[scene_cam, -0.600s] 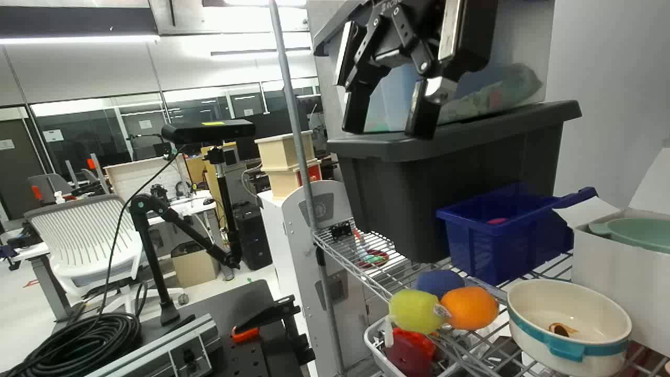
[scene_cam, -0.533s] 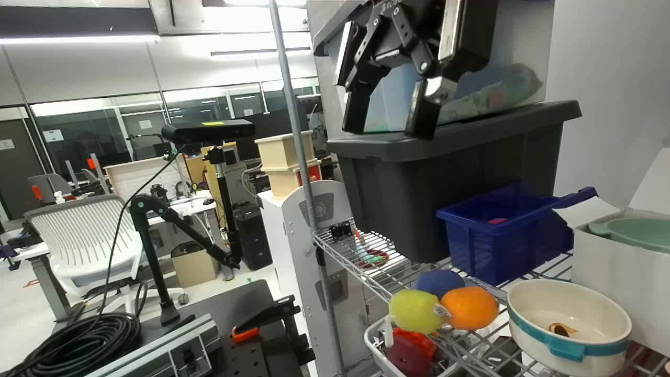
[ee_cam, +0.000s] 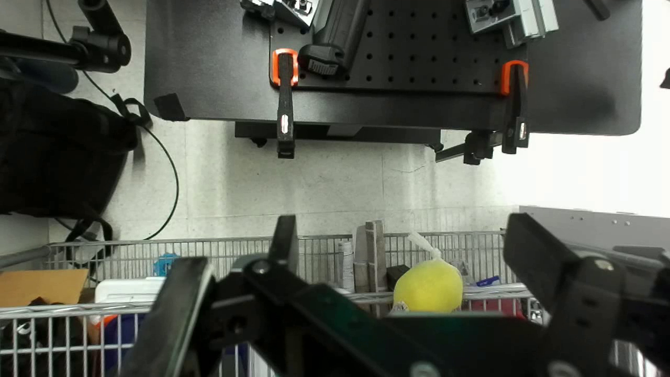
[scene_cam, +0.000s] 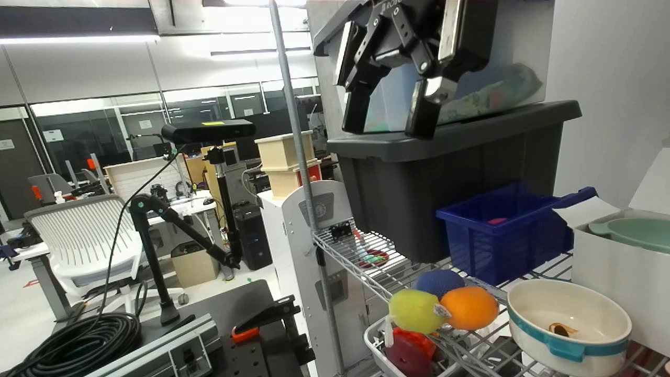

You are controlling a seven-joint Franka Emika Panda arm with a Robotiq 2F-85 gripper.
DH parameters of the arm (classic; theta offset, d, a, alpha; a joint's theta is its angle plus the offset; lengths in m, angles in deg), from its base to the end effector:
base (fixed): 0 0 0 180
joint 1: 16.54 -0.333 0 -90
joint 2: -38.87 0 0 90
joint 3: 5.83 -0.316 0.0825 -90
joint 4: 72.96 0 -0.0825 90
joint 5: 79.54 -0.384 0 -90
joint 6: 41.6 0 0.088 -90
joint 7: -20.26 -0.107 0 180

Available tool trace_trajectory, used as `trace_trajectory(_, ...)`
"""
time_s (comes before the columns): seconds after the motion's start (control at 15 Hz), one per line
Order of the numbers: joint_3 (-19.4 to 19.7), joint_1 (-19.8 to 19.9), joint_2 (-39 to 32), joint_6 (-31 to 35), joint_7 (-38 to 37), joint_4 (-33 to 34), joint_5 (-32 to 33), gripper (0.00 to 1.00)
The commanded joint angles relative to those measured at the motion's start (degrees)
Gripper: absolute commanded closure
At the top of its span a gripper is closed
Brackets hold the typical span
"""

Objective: Move the brown doll from the right bowl to the left bowl

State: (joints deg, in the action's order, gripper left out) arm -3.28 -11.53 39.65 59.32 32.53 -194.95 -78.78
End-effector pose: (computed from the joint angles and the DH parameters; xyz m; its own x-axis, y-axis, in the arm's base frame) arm 0.4903 -0.0663 0.3908 0.9354 0.0929 -0.3412 0.0758 -0.9951 -0.0632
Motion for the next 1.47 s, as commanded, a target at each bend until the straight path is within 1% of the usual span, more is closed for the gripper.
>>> trace_trajectory(0.0,0.5,-0.5,0.0,-0.1,0.0,0.1,0.0,0.0)
trace_trajectory(0.4,0.5,-0.5,0.0,-0.1,0.0,0.1,0.0,0.0)
trace_trajectory(0.47,0.4,-0.6,-0.6,1.3,-1.5,0.2,0.6,0.0)
trace_trajectory(0.6,0.1,-0.8,-1.9,5.3,-3.9,0.3,1.6,0.0)
trace_trajectory(0.87,-0.9,-2.0,-7.3,19.9,-9.3,1.3,3.7,0.0)
trace_trajectory(1.07,-1.1,-3.4,-12.5,29.0,-12.9,2.9,6.0,0.0)
trace_trajectory(1.27,-0.8,-4.4,-18.2,35.5,-13.8,4.9,7.1,0.0)
trace_trajectory(1.4,-0.1,-4.5,-22.0,38.5,-14.2,7.0,7.8,0.0)
